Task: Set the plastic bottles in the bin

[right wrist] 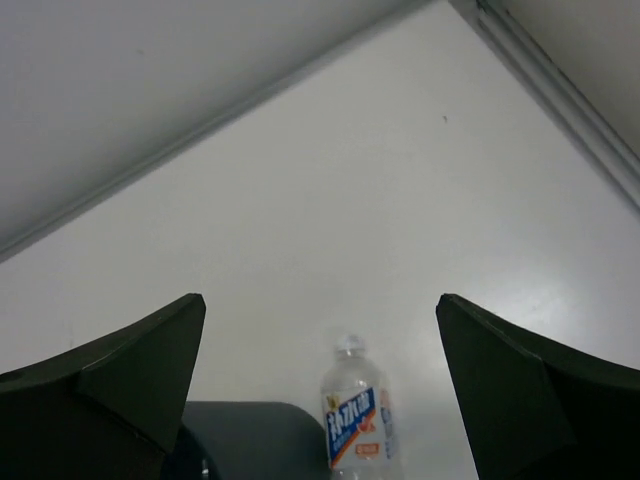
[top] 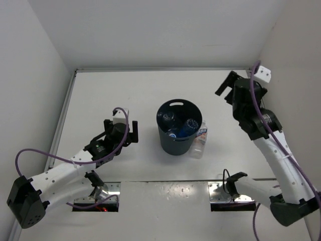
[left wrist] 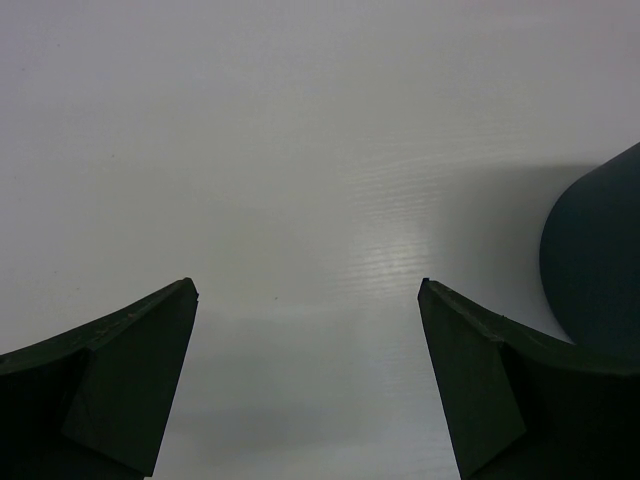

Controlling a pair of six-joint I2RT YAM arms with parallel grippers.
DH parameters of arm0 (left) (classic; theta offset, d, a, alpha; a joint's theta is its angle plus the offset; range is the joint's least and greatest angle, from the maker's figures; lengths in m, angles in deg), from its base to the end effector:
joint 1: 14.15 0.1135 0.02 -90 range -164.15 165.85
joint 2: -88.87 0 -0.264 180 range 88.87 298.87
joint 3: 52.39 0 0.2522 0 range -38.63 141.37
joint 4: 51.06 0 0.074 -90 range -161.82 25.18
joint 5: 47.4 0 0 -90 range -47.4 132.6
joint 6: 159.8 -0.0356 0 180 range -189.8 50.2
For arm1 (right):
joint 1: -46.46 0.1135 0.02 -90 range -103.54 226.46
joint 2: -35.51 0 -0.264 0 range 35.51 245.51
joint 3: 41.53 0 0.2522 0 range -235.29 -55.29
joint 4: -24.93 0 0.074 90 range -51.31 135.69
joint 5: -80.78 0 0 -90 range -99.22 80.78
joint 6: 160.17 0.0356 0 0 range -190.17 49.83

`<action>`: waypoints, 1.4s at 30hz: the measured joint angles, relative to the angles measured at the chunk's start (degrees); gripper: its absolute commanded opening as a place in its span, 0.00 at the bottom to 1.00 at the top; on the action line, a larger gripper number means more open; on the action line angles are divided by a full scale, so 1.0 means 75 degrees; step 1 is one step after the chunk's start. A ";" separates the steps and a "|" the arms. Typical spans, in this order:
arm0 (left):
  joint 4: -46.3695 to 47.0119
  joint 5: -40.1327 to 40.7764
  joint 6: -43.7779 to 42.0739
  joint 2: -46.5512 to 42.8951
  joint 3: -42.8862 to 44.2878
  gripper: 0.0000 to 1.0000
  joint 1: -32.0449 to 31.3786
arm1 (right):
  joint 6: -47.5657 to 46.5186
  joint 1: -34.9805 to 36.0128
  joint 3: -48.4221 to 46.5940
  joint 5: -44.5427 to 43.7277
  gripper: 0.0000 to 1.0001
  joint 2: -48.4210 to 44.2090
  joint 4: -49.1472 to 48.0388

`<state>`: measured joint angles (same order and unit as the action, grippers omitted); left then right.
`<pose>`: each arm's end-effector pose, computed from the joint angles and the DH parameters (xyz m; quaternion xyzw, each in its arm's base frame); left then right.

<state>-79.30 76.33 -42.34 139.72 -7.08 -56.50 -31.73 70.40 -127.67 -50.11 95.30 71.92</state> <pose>0.1541 -0.1137 0.2363 -0.0262 0.8547 -0.0482 0.5162 0.1992 0.0629 0.4180 0.2944 0.7393 0.0304 0.6048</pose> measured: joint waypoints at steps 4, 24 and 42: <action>0.0000 -0.0009 0.0000 0.0006 0.0000 0.99 -0.0003 | 0.0667 -0.2637 0.1204 0.2975 1.00 -0.0093 0.0219; 0.0000 -0.0015 -0.0035 0.0006 -0.0047 0.99 -0.0009 | 0.1122 -0.2063 0.3346 0.6773 1.00 0.2792 -0.0207; 0.0000 -0.0006 -0.0035 0.0006 -0.0047 0.99 -0.0009 | 0.1072 -0.1915 0.2815 0.6102 0.69 0.4313 0.0431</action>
<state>-79.30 76.29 -42.60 139.77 -7.43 -56.56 -23.69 56.04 -106.55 -4.34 127.65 75.16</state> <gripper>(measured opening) 0.994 0.774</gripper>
